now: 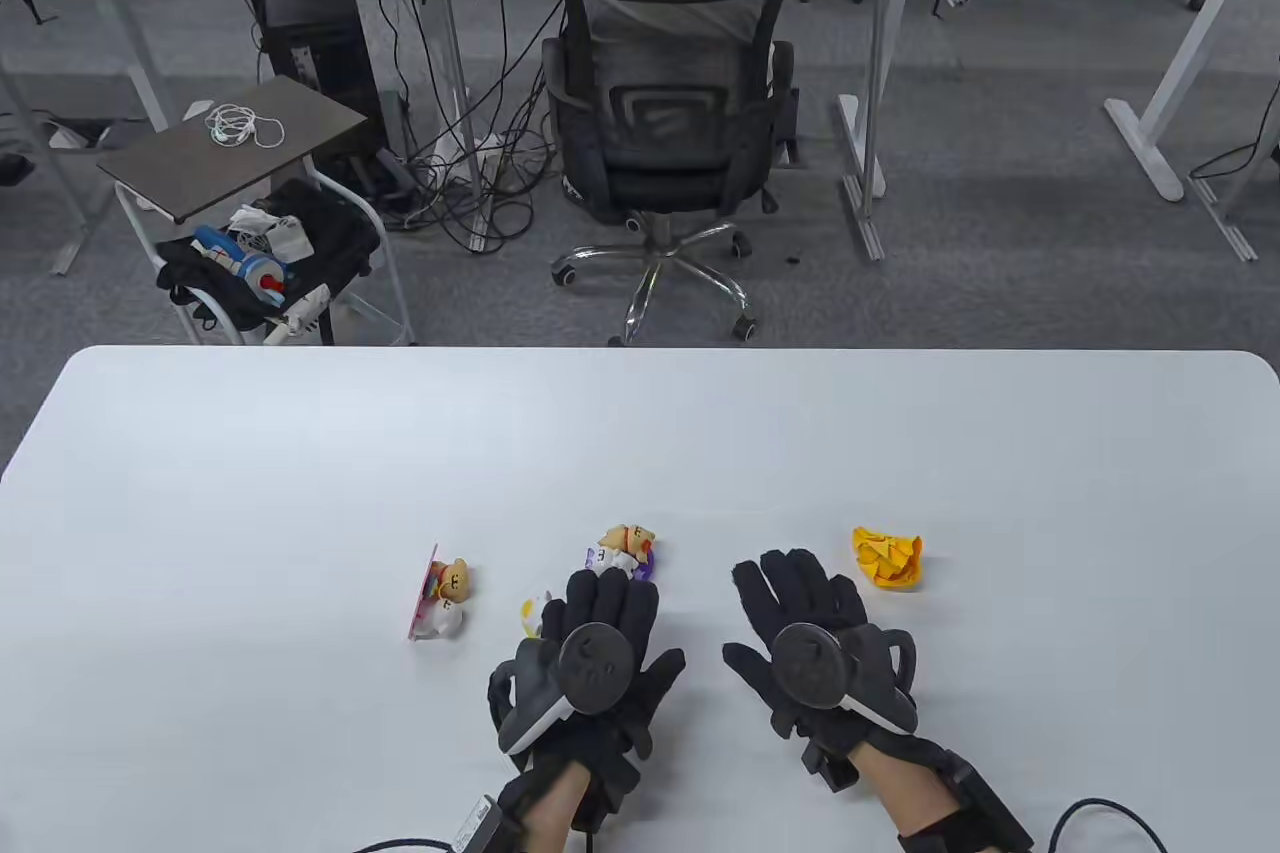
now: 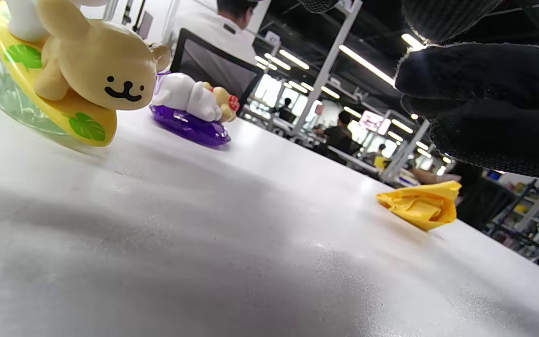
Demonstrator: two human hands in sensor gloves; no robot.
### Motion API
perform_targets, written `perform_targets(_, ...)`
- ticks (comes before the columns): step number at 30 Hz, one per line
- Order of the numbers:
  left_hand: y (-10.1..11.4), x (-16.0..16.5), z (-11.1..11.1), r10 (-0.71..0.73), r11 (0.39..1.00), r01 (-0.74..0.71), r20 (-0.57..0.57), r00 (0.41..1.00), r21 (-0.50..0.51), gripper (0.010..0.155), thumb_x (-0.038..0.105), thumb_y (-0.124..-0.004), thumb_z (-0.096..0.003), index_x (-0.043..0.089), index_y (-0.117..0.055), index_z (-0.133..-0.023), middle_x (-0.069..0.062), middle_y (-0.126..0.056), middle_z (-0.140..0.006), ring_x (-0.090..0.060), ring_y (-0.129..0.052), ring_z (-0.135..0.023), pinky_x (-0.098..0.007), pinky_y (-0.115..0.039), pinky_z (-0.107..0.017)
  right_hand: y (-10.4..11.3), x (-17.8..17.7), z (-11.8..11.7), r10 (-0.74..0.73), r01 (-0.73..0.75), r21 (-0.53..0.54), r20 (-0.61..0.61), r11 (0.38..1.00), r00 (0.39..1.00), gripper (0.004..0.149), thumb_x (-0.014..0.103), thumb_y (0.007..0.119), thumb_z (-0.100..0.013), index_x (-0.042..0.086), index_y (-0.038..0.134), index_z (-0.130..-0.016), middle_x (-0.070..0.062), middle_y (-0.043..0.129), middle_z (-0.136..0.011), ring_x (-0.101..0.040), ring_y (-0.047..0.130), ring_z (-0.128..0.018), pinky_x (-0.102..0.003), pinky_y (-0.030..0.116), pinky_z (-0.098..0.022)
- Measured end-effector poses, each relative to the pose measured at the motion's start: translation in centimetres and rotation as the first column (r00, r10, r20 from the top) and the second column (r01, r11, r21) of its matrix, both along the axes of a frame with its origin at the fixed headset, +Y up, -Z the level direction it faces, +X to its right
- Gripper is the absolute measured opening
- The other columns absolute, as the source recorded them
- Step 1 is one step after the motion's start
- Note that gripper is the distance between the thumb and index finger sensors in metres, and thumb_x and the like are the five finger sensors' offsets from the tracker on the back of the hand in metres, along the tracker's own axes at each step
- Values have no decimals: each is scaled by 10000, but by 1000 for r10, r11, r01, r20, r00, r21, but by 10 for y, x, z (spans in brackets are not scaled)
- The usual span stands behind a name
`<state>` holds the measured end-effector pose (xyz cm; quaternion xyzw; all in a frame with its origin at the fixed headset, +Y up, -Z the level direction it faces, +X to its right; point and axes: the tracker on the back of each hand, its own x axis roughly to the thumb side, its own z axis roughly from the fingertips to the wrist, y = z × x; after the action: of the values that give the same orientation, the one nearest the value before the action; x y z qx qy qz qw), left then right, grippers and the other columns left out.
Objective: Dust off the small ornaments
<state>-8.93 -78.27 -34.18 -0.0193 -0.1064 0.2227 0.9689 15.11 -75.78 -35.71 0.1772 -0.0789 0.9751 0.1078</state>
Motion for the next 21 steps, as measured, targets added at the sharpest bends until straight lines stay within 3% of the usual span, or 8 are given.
perform_targets(13,5,3,4,19,1000,-19,4,1000,11,740,658,-616,-512,336,-323,-1111,-21,-281,-1228,-331,-139,-1091,-577,-212,-763,-2,5,-1,-7,7,-15,12,1000,1000,806,593,782,-457,263,488,-1130,-107,474,-1161,-389,448,-1085,-659,450,-739)
perform_targets(21,10,10,6,21,997,-24,40,999,70,723,644,-619,-516,326,-354,-1108,-38,-370,-1217,-337,-225,-1098,-580,-275,-768,-4,7,-5,-2,3,-33,36,999,999,802,591,782,-457,266,489,-1129,-107,468,-1162,-389,441,-1087,-662,440,-742)
